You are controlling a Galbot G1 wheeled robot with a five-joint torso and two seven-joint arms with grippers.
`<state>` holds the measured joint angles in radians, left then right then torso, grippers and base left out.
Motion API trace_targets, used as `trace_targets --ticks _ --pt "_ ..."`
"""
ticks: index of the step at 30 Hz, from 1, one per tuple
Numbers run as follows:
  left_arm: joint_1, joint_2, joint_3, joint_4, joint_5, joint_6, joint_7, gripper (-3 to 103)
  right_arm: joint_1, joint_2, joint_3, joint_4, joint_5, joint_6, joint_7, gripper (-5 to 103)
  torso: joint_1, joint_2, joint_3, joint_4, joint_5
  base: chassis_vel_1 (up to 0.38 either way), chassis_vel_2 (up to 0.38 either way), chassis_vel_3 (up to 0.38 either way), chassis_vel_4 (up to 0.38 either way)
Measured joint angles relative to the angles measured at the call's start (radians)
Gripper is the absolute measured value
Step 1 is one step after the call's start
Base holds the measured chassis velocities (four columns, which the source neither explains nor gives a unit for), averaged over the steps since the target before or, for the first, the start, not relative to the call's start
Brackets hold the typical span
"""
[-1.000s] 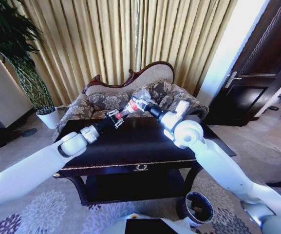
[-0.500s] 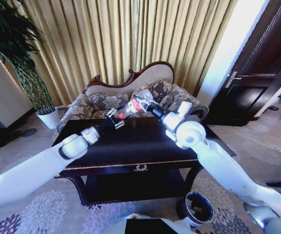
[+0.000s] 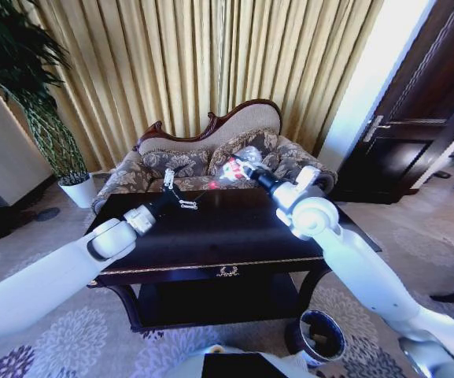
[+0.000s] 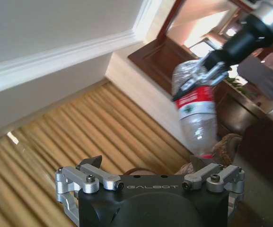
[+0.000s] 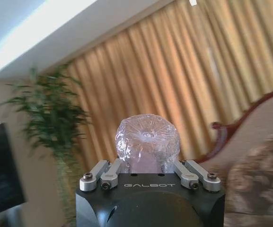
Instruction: Move to the front of the table and place the trash on the table into the trash bin.
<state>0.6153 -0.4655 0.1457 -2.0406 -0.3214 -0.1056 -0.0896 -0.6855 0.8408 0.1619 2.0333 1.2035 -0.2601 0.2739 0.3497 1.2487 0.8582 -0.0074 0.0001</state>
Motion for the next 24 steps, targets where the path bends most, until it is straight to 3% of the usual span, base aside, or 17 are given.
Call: trace_targets --ticks 3,5,8,14,17,19,21,24 --pt "0.119 0.011 -0.16 -0.013 -0.098 0.057 -0.038 100 -0.09 -0.036 0.061 -0.006 -0.131 -0.003 0.003 28 0.0 0.0 0.0 -0.0002 -0.0001 0.0 0.0 0.0 0.0" --pt "0.141 0.013 -0.192 -0.014 -0.121 0.069 -0.054 100 -0.109 -0.042 0.073 -0.007 -0.16 -0.003 0.003 28 0.0 0.0 0.0 -0.0001 -0.0001 0.0 0.0 0.0 0.0" --pt "0.187 0.015 -0.279 -0.017 -0.214 0.112 -0.156 100 -0.176 -0.048 0.112 -0.003 -0.26 0.0 0.012 28 0.0 0.0 0.0 -0.0001 0.0 0.0 0.0 0.0 0.0" --pt "0.236 0.006 -0.398 -0.019 -0.316 0.182 -0.247 100 -0.241 -0.043 0.146 0.014 -0.328 0.005 0.058 28 0.0 0.0 0.0 -0.0001 0.0 0.0 0.0 0.0 0.0" --pt "0.322 -0.017 -0.552 -0.018 -0.397 0.239 -0.304 100 -0.308 -0.038 0.186 0.028 -0.372 0.01 0.082 28 0.0 0.0 0.0 -0.0001 0.0001 0.0 0.0 0.0 0.0" --pt "0.346 -0.023 -0.583 -0.017 -0.404 0.245 -0.308 100 -0.325 -0.037 0.197 0.034 -0.376 0.01 0.086 28 0.0 0.0 0.0 -0.0001 -0.0001 0.0 0.0 0.0 0.0" --pt "0.471 -0.058 -0.72 -0.014 -0.435 0.269 -0.319 100 -0.397 -0.034 0.247 0.058 -0.384 0.01 0.094 28 0.0 0.0 0.0 0.0001 0.0 0.0 0.0 0.0 0.0" --pt "0.549 -0.093 -0.808 -0.023 -0.466 0.294 -0.331 100 -0.452 -0.032 0.287 0.073 -0.394 0.01 0.094 28 0.0 0.0 0.0 0.0 -0.0007 0.0 0.0 0.0 0.0"
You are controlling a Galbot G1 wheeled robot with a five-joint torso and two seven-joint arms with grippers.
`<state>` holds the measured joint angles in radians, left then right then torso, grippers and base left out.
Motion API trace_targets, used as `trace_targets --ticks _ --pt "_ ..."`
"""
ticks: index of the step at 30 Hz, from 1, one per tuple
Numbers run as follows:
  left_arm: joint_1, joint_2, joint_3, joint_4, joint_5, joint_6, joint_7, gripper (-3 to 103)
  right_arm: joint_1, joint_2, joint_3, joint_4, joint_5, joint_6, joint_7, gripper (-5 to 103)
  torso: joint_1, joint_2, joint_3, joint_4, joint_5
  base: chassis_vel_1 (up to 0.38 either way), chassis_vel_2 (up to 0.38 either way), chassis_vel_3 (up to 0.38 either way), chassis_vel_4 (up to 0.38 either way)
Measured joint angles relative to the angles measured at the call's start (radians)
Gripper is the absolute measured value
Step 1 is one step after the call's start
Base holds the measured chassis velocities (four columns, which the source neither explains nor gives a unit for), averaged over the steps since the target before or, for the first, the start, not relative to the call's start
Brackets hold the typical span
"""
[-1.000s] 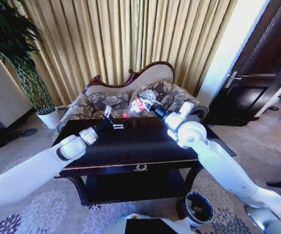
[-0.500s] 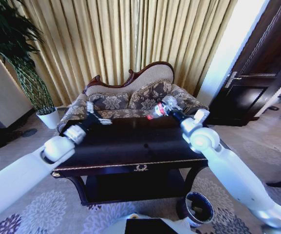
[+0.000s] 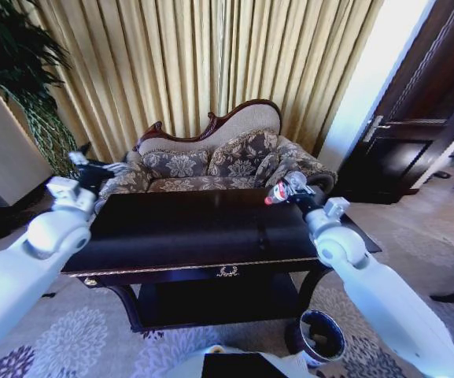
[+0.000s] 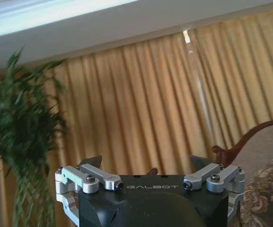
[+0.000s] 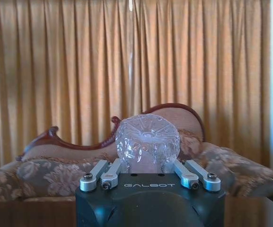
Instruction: Move to the front of the table and place the trash on the table into the trash bin.
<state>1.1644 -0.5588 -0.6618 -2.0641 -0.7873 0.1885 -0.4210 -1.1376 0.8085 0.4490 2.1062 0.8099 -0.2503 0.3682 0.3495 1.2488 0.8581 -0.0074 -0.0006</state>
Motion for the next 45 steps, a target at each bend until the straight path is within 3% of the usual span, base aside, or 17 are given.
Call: trace_targets --ticks 3,5,9,17,23,30,45 --pt "0.086 -0.053 -0.111 -0.015 -0.029 0.017 -0.001 100 -0.061 0.007 0.048 0.02 -0.009 0.0 0.003 28 0.0 0.0 0.0 0.0 0.0004 0.0 0.0 0.0 0.0" --pt "0.104 -0.065 -0.136 -0.018 -0.03 0.018 0.004 100 -0.072 0.008 0.057 0.025 -0.014 0.0 0.005 28 0.0 0.0 0.0 -0.0001 0.0005 0.0 0.0 0.0 0.0" --pt "0.217 -0.126 -0.259 -0.03 -0.028 0.02 0.086 100 -0.105 0.011 0.078 0.039 -0.035 0.0 0.014 28 0.0 0.0 0.0 -0.0001 0.0005 0.0 0.0 0.0 0.0" --pt "0.409 -0.227 -0.394 -0.094 -0.023 0.016 0.18 100 -0.135 -0.017 0.075 0.075 -0.05 0.001 0.017 28 0.0 0.0 0.0 0.0001 0.0007 0.0 0.0 0.0 0.0" --pt "0.482 -0.303 -0.428 -0.154 -0.017 0.021 0.227 100 -0.165 -0.026 0.073 0.1 -0.063 0.001 0.017 28 0.0 0.0 0.0 -0.0001 0.0006 0.0 0.0 0.0 0.0" --pt "0.512 -0.344 -0.445 -0.209 0.006 0.043 0.24 100 -0.195 -0.029 0.08 0.139 -0.065 0.001 0.017 28 0.0 0.0 0.0 -0.0001 0.0005 0.0 0.0 0.0 0.0" --pt "0.537 -0.345 -0.452 -0.247 0.021 0.047 0.233 100 -0.245 0.002 0.111 0.187 -0.089 0.001 0.017 28 0.0 0.0 0.0 -0.0001 0.0006 0.0 0.0 0.0 0.0"
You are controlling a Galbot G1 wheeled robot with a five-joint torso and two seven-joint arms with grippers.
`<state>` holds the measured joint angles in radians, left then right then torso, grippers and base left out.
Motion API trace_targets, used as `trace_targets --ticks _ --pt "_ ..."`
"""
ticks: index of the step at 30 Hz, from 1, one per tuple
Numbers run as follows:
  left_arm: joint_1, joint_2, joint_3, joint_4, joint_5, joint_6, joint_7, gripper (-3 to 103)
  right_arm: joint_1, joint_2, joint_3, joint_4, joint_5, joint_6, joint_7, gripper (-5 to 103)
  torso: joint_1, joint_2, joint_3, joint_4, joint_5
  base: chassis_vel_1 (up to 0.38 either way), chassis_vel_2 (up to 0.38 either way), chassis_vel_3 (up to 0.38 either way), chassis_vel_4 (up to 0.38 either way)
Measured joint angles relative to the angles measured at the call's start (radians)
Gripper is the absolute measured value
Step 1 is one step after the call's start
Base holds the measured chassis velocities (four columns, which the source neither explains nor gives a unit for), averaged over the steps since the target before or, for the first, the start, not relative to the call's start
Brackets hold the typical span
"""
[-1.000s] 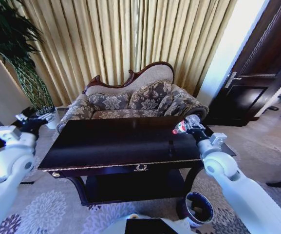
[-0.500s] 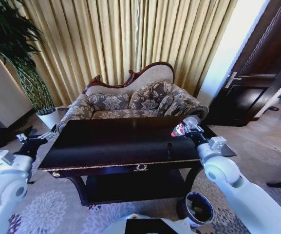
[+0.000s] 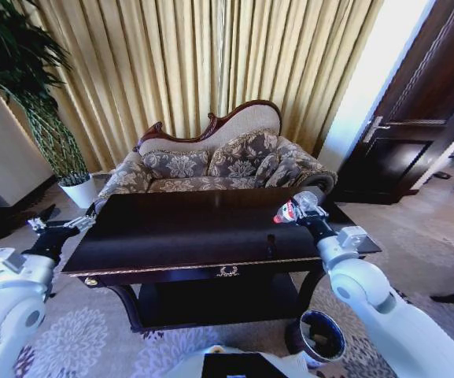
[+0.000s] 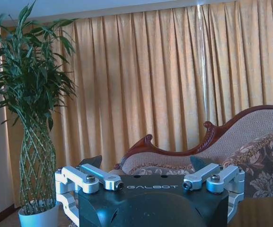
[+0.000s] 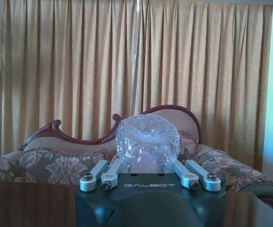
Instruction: Move to the front of the table and place the trash on the table into the trash bin.
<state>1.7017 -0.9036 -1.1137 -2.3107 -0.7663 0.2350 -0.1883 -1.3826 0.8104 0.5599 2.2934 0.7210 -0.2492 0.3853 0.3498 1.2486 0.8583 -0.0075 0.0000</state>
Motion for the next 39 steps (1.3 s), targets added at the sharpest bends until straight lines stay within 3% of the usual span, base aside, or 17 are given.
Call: trace_targets --ticks 39 --pt "0.015 0.004 0.011 0.003 0.019 -0.008 0.001 100 -0.023 0.028 0.018 0.008 -0.009 0.003 -0.004 27 0.0 0.0 0.0 0.0 -0.0001 0.063 -0.065 -0.063 0.06"
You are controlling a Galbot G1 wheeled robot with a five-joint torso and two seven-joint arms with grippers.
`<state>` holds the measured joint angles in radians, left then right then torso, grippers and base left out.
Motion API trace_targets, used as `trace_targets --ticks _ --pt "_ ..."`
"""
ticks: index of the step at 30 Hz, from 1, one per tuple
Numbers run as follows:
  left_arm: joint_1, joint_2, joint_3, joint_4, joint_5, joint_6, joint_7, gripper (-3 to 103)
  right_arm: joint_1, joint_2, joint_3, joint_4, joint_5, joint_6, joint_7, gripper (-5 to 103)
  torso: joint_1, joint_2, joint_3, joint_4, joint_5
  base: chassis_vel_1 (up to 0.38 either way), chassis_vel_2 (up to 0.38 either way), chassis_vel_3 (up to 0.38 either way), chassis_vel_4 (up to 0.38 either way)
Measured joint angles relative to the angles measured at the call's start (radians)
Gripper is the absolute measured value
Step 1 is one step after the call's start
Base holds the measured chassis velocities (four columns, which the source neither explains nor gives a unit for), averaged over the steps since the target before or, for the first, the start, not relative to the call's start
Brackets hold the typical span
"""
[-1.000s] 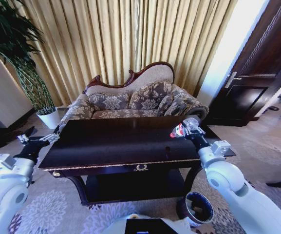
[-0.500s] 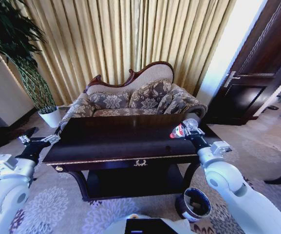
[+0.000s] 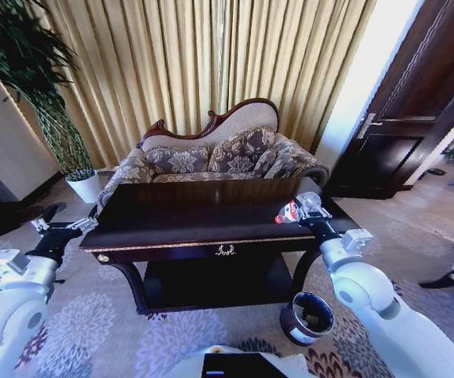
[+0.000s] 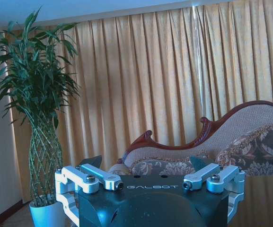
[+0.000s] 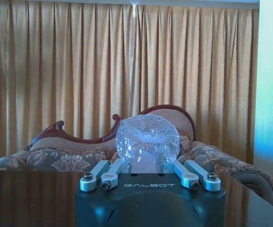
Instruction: Move to the front of the table and place the trash on the table into the trash bin.
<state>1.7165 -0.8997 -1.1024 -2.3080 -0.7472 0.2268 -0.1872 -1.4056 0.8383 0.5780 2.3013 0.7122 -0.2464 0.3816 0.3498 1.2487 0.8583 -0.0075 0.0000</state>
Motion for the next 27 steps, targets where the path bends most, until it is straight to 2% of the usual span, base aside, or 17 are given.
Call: trace_targets --ticks 10,18,22,27 --pt "-0.001 -0.001 0.0 -0.005 0.0 -0.001 0.0 100 -0.004 0.003 0.003 -0.01 -0.003 0.006 -0.001 27 0.0 0.0 0.0 0.0 0.0001 0.121 -0.119 -0.111 0.113" --pt "-0.021 -0.004 0.003 0.002 -0.001 -0.001 -0.003 100 -0.034 -0.006 0.062 -0.059 -0.001 0.047 -0.008 27 -0.001 0.0 0.0 -0.0001 0.0 0.032 -0.024 -0.03 0.024" --pt "-0.026 -0.003 0.0 0.007 -0.003 -0.001 -0.003 100 -0.041 -0.006 0.076 -0.121 -0.002 0.05 -0.018 27 0.0 0.0 0.0 0.0 0.0001 0.0 0.0 0.0 0.0" --pt "-0.024 -0.008 -0.001 0.003 -0.003 -0.001 -0.003 100 -0.023 0.0 0.067 -0.283 -0.001 0.05 -0.027 27 0.0 0.0 0.0 0.0 0.0001 0.0 0.0 0.0 0.0"
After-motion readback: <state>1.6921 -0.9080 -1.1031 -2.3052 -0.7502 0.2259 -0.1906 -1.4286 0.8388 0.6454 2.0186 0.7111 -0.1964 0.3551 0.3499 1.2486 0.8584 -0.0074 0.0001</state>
